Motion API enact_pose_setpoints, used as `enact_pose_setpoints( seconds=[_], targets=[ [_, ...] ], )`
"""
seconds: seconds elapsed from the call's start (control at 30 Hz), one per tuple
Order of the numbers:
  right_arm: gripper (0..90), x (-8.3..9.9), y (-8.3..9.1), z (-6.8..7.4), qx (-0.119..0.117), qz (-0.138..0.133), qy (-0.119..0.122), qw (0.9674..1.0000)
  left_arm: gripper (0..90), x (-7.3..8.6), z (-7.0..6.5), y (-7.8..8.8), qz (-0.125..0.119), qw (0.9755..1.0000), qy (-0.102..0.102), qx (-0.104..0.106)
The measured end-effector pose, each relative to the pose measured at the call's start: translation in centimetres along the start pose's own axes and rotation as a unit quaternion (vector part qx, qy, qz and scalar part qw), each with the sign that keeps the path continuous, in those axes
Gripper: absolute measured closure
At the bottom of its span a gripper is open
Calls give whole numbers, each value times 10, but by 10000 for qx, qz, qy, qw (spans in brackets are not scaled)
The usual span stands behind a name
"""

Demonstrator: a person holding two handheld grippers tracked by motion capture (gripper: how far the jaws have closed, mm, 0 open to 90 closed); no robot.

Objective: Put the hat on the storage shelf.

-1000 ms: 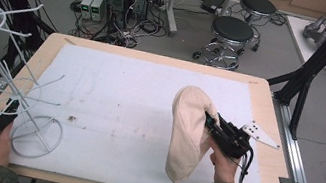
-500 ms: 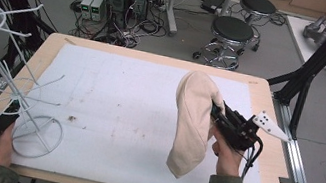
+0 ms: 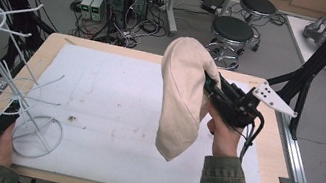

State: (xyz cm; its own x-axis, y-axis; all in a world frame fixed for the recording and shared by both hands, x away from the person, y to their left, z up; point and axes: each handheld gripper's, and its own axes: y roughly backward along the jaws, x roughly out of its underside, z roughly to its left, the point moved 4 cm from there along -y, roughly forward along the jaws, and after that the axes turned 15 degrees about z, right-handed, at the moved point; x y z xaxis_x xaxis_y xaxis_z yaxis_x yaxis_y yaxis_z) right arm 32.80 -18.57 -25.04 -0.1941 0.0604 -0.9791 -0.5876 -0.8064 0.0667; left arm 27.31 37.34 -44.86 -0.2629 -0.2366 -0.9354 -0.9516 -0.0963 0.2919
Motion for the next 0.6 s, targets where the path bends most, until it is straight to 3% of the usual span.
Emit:
enact_pose_setpoints(
  seconds=[0.23, 0.4, 0.6],
  targets=[
    [738, -30, -20, 26, -459, -72, 85, 9989, 237, -1, -1, 1, -52, 10000, 11, 20],
    [737, -48, -40, 45, -649, -22, 250, 9976, 237, -1, -2, 0, -41, 10000, 21, 44],
    [737, -63, -70, 64, -1002, -126, 181, 9947, 236, -1, -1, 0, -59, 10000, 30, 45]
  ],
)
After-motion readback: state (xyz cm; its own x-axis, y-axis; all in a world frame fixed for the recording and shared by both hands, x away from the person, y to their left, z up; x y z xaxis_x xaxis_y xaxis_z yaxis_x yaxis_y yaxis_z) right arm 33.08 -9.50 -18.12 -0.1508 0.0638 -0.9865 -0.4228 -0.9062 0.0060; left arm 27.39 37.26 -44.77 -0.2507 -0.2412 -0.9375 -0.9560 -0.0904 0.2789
